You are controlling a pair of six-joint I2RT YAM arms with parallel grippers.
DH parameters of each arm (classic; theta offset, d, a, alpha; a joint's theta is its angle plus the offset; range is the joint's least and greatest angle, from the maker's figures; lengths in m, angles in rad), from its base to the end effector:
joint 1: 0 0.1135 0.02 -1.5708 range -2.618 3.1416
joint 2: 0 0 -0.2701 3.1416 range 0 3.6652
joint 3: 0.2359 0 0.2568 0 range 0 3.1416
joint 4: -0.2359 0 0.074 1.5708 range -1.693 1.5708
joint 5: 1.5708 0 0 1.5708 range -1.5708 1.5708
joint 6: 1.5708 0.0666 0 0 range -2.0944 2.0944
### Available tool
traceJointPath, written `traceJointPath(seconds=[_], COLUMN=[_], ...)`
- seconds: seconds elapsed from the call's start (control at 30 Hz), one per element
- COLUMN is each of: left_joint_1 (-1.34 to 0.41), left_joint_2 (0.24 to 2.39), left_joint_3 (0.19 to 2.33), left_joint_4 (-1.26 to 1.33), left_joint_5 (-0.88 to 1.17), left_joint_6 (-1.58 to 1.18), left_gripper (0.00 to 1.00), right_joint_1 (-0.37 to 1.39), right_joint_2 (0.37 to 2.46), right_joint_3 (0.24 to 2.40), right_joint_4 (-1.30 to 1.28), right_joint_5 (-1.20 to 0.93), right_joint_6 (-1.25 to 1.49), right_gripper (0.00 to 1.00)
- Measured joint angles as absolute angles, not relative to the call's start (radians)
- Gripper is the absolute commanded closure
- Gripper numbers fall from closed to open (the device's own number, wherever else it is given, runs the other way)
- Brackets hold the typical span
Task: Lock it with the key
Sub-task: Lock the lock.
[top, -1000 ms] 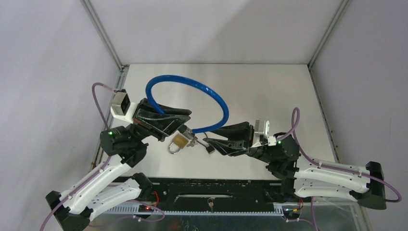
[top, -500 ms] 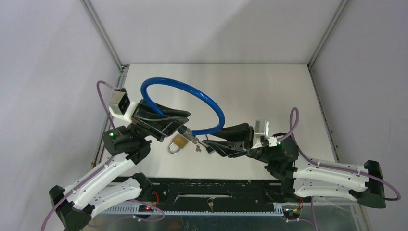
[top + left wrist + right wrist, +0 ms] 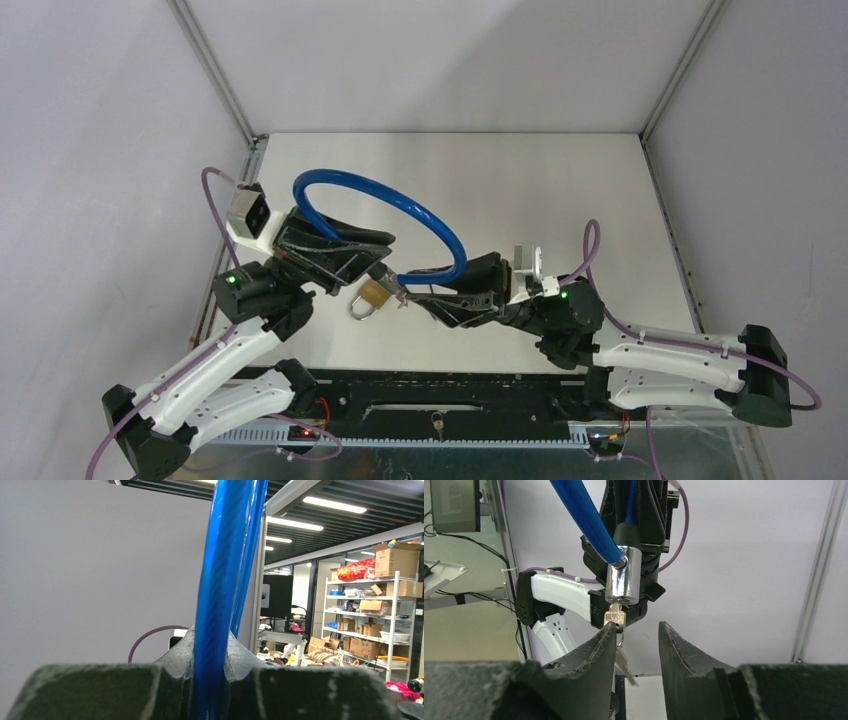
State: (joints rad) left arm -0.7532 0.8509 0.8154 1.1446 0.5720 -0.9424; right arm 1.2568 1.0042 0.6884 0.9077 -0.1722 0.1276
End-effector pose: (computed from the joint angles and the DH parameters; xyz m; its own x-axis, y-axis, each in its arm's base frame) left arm 0.0859 -0.1299 0.4841 -0.2236 -0.7228 -0.6539 0.9698 -0.2318 -0.0755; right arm 0.0654 0.2383 0.3988 0.0461 0.5479 -0.8353 -0.9949 0.1001 0.0108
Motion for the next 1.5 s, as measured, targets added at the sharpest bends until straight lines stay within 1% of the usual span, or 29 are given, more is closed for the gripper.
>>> traceJointPath(seconds=[0.17,0.4,0.7,0.87,1.07,1.5], left_joint_1=[-0.753,-0.753,-0.753,-0.753,-0.754,-0.755], left_joint_2=[0.850,0.852,0.866,0.886,0.906,0.909], left_joint_3=[0.815,0.815,0.815,0.815,0.815,0.815], left_joint_4=[1.147,1.148,1.171,1.179,1.183,1.195], left_joint_5=[0.572,0.572,0.580,0.588,0.595,0.609], left_joint_6=[-0.942,-0.942,-0.955,-0.969,-0.982,-0.995], left_gripper=[1.00,1.00,1.00,1.00,1.00,1.00], right_joint_1=[1.252,1.250,1.246,1.244,1.239,1.228], right_joint_2=[1.009,1.009,1.006,1.005,1.005,1.005], right_joint_3=[0.688,0.688,0.688,0.688,0.688,0.688], right_joint_4=[0.924,0.924,0.923,0.925,0.925,0.915], right_joint_5=[-0.186,-0.194,-0.221,-0.232,-0.238,-0.241], right_joint_6=[0.150,0.157,0.169,0.171,0.176,0.194], right_gripper=[0.64,0.70,0.68,0.68,0.72,0.72])
